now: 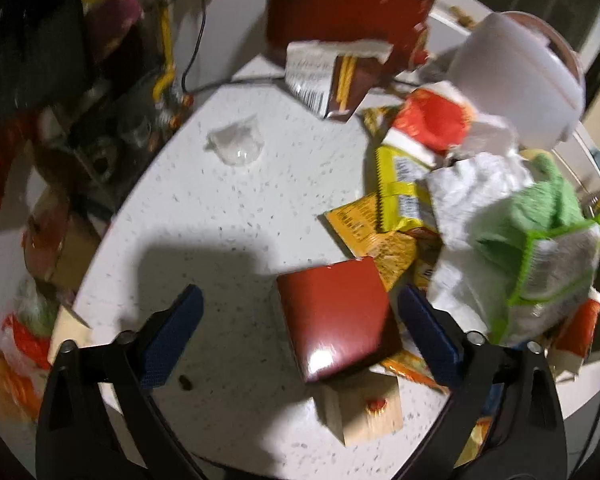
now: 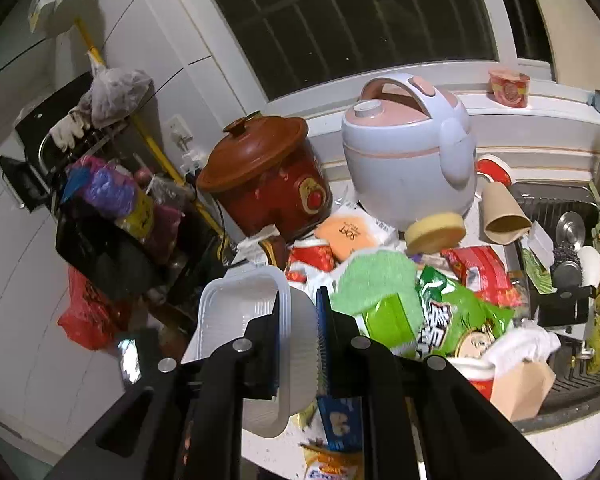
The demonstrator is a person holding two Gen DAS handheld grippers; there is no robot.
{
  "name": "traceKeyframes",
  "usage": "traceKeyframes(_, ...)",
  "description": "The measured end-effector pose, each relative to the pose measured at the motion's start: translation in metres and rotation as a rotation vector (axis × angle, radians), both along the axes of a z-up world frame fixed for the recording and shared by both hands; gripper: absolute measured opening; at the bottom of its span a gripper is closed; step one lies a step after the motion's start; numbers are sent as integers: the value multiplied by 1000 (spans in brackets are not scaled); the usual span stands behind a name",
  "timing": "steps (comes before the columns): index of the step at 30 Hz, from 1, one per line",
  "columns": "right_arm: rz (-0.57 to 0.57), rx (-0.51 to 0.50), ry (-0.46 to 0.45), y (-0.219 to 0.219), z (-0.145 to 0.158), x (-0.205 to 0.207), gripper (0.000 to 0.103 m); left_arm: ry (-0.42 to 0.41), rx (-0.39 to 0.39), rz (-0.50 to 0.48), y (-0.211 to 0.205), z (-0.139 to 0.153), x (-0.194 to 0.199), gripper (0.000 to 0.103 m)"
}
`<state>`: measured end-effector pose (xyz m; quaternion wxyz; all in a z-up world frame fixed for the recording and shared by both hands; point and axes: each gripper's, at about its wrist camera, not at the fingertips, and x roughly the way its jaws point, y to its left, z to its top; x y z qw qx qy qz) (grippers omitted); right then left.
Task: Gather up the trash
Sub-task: 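Grasp the red box with the left tool while the right tool grasps the white plastic tray, then carry the red box and white tray down and drop both into the black trash bag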
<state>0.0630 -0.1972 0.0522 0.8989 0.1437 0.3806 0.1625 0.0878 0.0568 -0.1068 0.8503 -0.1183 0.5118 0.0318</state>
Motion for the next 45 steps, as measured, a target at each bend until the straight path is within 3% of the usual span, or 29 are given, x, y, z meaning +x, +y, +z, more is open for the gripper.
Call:
traceKeyframes(1,4,3,2,0,-2,-3,15,6,-30,-3,1,-3,2,69)
traceKeyframes(2,7,10,5,0,-4,-6,15,5,-93,-17,4,-7,1,60)
traceKeyframes(5,9,19,9,-1,-8,-13,15,-8,-80,-23,3,-6,-3,56)
traceKeyframes(9,35,40,6,2,-9,-24,15,-34,-150,-28,13,1,-17,52)
traceKeyframes(14,166,49,7,28,-10,-55,15,-124,-226,-70,40,43,-59,50)
traceKeyframes(17,267,16,38,54,-22,-77,15,-175,-201,-132,54,64,-102,50)
traceKeyframes(20,389,-56,130,90,-64,-108,15,-153,-173,-186,63,57,-146,50)
traceKeyframes(24,460,-134,291,124,-145,-138,15,-9,-172,-197,73,-3,-186,50)
traceKeyframes(28,430,-220,457,142,-255,-158,15,152,-182,-194,73,-101,-208,49)
traceKeyframes(31,366,-272,582,144,-344,-167,15,281,-191,-185,74,-191,-214,49)
traceKeyframes(35,289,-340,673,141,-435,-172,15,400,-178,-203,73,-289,-215,49)
traceKeyframes(37,262,-364,687,140,-459,-171,16,441,-142,-200,71,-326,-213,50)
traceKeyframes(38,251,-379,699,142,-471,-170,29,460,-121,-197,69,-338,-211,52)
traceKeyframes(39,235,-399,720,141,-484,-170,55,483,-106,-194,68,-351,-209,59)
traceKeyframes(40,215,-427,725,139,-491,-170,63,493,-99,-190,67,-356,-209,69)
traceKeyframes(42,193,-465,718,134,-498,-171,62,502,-63,-179,70,-361,-206,73)
traceKeyframes(45,166,-454,706,127,-481,-173,62,482,-51,-191,68,-350,-205,73)
